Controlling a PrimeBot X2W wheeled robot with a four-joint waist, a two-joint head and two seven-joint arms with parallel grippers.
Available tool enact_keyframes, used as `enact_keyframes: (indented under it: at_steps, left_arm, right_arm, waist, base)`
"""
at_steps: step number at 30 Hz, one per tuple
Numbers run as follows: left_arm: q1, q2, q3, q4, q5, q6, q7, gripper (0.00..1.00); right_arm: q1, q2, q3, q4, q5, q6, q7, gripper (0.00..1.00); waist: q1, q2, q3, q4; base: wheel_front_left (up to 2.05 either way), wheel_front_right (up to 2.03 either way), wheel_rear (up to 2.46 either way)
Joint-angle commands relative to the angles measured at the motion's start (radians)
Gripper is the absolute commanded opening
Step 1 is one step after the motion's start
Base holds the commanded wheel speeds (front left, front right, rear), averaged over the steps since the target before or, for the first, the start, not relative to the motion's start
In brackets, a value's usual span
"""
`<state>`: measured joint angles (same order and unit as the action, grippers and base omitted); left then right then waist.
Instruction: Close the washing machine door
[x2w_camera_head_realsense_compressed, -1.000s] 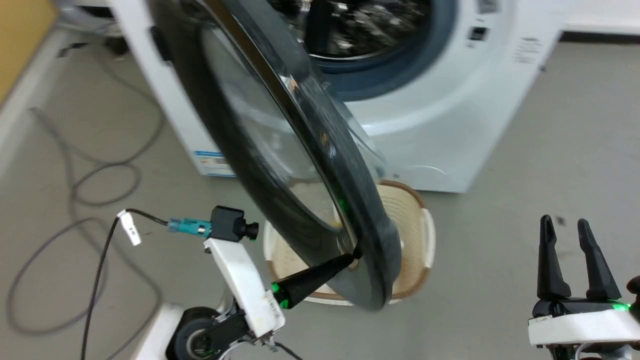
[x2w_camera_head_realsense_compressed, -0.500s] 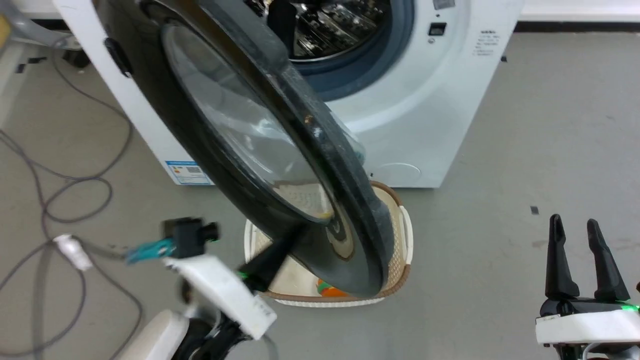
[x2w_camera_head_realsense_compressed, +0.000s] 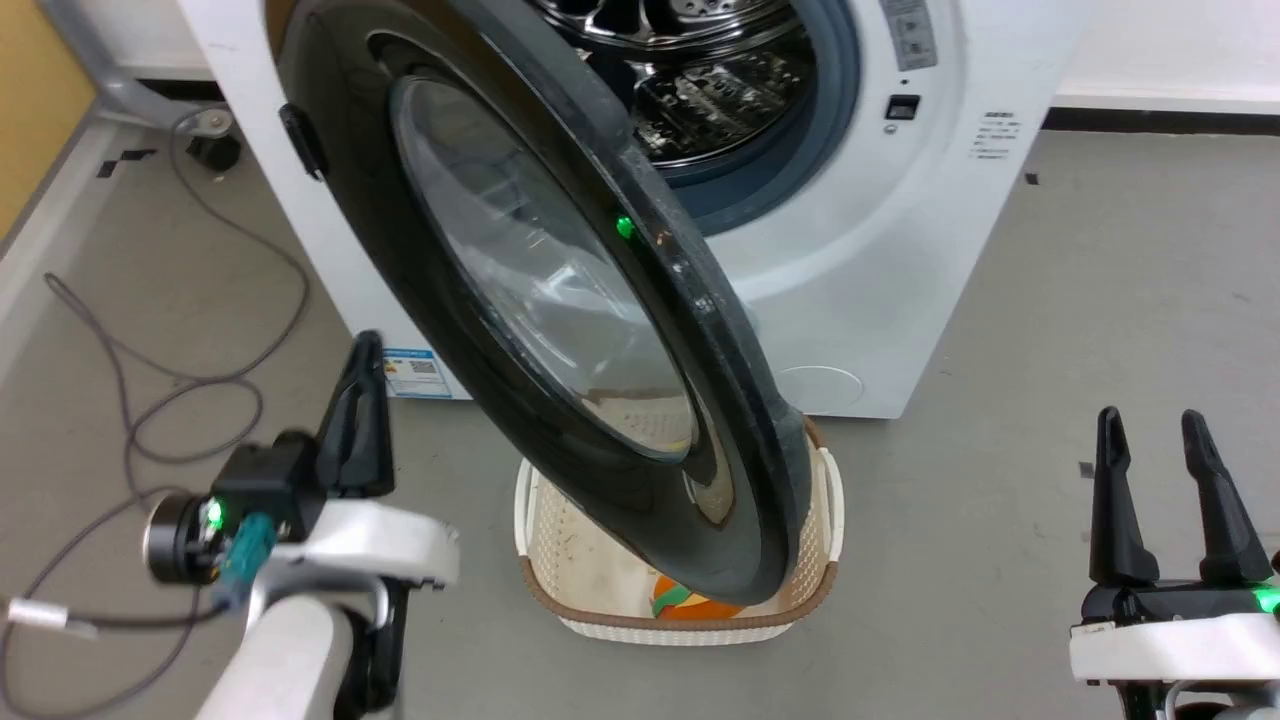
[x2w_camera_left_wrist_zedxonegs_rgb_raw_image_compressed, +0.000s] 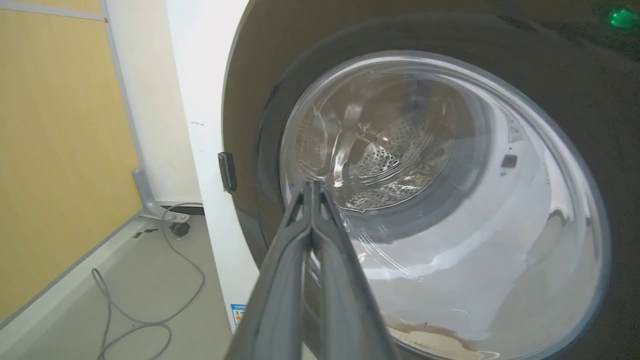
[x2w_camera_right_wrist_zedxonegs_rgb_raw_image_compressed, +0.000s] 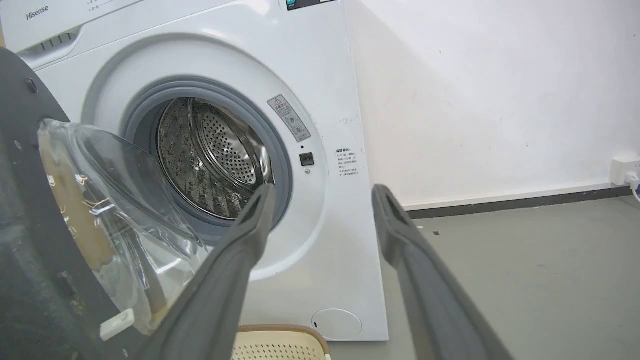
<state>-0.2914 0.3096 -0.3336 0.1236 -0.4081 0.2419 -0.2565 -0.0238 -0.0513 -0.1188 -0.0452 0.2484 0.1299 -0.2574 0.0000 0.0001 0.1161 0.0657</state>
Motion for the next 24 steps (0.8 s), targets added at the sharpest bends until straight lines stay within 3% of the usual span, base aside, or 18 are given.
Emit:
enact_keyframes:
  at_steps: [1, 2, 3, 4, 5, 9, 14, 15, 16, 24]
  left_arm:
    - [0.049, -0.023, 0.033, -0.02, 0.048, 0.027, -0.005, 0.0]
    - [0.07, -0.038, 0.053, -0.031, 0.071, 0.038, -0.005, 0.05]
    - [0.09, -0.048, 0.065, -0.035, 0.096, 0.046, -0.005, 0.71]
    - [0.09, -0.048, 0.065, -0.035, 0.096, 0.046, -0.005, 0.71]
    - [0.105, -0.055, 0.075, -0.039, 0.125, 0.055, -0.005, 1.0]
    - [0.153, -0.094, 0.107, -0.031, 0.189, 0.065, -0.005, 1.0]
    - [0.188, -0.138, 0.157, -0.025, 0.226, 0.04, -0.005, 1.0]
    - [0.194, -0.144, 0.165, -0.024, 0.234, 0.034, -0.005, 1.0]
    - [0.198, -0.149, 0.171, -0.023, 0.243, 0.029, -0.005, 1.0]
    - [0.208, -0.183, 0.211, -0.019, 0.293, -0.01, -0.005, 1.0]
  right_arm:
    - [0.005, 0.001, 0.0, -0.012, -0.02, 0.001, -0.004, 1.0]
    - [0.007, 0.001, 0.0, -0.016, -0.031, 0.001, -0.004, 1.0]
    - [0.01, 0.001, 0.001, -0.019, -0.044, 0.001, -0.004, 1.0]
    - [0.01, 0.001, 0.001, -0.019, -0.044, 0.001, -0.004, 1.0]
    - [0.013, 0.001, 0.001, -0.021, -0.054, 0.001, -0.004, 1.0]
    - [0.036, 0.001, 0.007, -0.005, -0.064, 0.001, -0.004, 1.0]
    - [0.07, 0.001, 0.023, 0.003, -0.055, 0.001, -0.004, 1.0]
    - [0.073, 0.001, 0.024, -0.001, -0.059, 0.001, -0.004, 0.41]
    - [0.076, 0.001, 0.028, -0.009, -0.063, 0.001, -0.004, 0.0]
    - [0.004, 0.001, 0.027, -0.092, 0.022, 0.001, -0.004, 0.0]
  waist:
    - [0.0, -0.0001, -0.008, -0.013]
    - [0.0, -0.0001, -0.011, -0.02]
    - [0.0, -0.0001, -0.014, -0.026]
    - [0.0, -0.0001, -0.014, -0.026]
    - [0.0, -0.0001, -0.017, -0.033]
    - [0.0, -0.0001, -0.03, -0.055]
    - [0.0, -0.0001, -0.044, -0.072]
    - [0.0, -0.0001, -0.047, -0.073]
    - [0.0, -0.0001, -0.049, -0.073]
    - [0.0, -0.0001, -0.054, -0.064]
  base:
    - [0.0, 0.0, 0.0]
    - [0.0, 0.0, 0.0]
    - [0.0, 0.0, 0.0]
    - [0.0, 0.0, 0.0]
    - [0.0, 0.0, 0.0]
    - [0.0, 0.0, 0.0]
    - [0.0, 0.0, 0.0]
    - [0.0, 0.0, 0.0]
    - [0.0, 0.0, 0.0]
    - [0.0, 0.0, 0.0]
